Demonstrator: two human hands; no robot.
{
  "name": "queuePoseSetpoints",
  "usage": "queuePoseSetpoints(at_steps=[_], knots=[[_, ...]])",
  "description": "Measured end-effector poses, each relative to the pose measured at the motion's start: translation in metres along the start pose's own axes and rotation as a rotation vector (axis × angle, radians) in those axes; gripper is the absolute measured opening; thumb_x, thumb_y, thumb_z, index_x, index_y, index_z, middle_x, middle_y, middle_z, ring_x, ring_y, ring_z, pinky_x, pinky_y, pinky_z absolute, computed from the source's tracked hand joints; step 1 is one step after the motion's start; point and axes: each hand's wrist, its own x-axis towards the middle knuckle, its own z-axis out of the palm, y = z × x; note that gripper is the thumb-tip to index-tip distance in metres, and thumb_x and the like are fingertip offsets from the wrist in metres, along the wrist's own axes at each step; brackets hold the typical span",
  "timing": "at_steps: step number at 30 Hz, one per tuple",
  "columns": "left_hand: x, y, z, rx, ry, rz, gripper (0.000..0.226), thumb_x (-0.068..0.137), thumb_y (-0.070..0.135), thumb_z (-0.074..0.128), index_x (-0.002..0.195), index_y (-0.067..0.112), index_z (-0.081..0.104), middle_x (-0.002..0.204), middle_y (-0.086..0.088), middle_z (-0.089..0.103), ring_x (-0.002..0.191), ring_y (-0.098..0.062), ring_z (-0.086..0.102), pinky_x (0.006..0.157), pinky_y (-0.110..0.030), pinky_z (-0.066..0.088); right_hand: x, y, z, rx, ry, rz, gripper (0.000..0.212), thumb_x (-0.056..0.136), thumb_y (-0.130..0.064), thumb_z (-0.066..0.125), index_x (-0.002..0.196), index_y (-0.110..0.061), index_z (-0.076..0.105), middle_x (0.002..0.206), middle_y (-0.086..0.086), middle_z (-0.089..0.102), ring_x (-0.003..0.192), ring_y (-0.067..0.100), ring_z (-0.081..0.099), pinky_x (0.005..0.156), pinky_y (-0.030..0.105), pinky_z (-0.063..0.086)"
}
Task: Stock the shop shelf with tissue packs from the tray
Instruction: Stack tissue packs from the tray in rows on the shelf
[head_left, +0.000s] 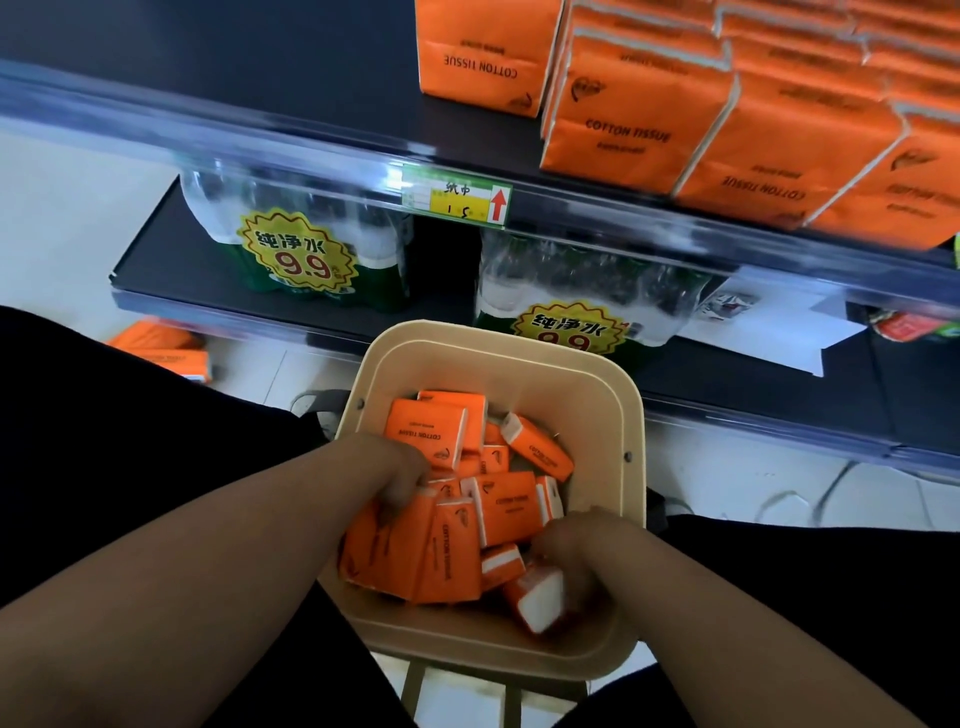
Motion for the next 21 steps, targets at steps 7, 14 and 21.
queuePoseSetpoints(at_steps=[7, 14, 21], knots=[[-0.001, -0.003, -0.001, -0.019, 0.014, 0.01, 0.067, 0.075, 0.02, 0.077, 0.136, 0.023, 0.047, 0.139, -0.005, 0.047, 0.122, -0.026, 0.048, 0.103, -0.042, 0.042, 0.008, 0.012, -0.006, 0.469, 0.43, -0.017, 0.079, 0.088, -0.031, 0.062, 0.148, -0.031, 0.01, 0.137, 0.006, 0.048, 0.116, 0.024, 0.054, 0.098, 0.043, 0.046], [-0.001, -0.005, 0.001, -0.021, 0.041, 0.04, 0.067, 0.078, 0.017, 0.076, 0.138, 0.018, 0.045, 0.14, -0.008, 0.046, 0.123, -0.027, 0.047, 0.103, -0.038, 0.042, 0.029, 0.002, 0.013, 0.509, 0.09, 0.187, 0.111, 0.087, -0.024, 0.067, 0.149, -0.017, -0.025, 0.144, 0.016, 0.041, 0.124, 0.03, 0.05, 0.103, 0.042, 0.045], [-0.001, -0.006, -0.001, -0.163, 0.051, 0.057, 0.069, 0.077, 0.024, 0.077, 0.137, 0.02, 0.043, 0.139, -0.005, 0.045, 0.123, -0.025, 0.046, 0.1, -0.034, 0.043, 0.03, 0.004, 0.0, 0.679, 0.193, -0.046, 0.043, 0.079, -0.018, 0.074, 0.117, -0.028, 0.056, 0.118, 0.001, 0.058, 0.117, 0.022, 0.055, 0.101, 0.036, 0.044]])
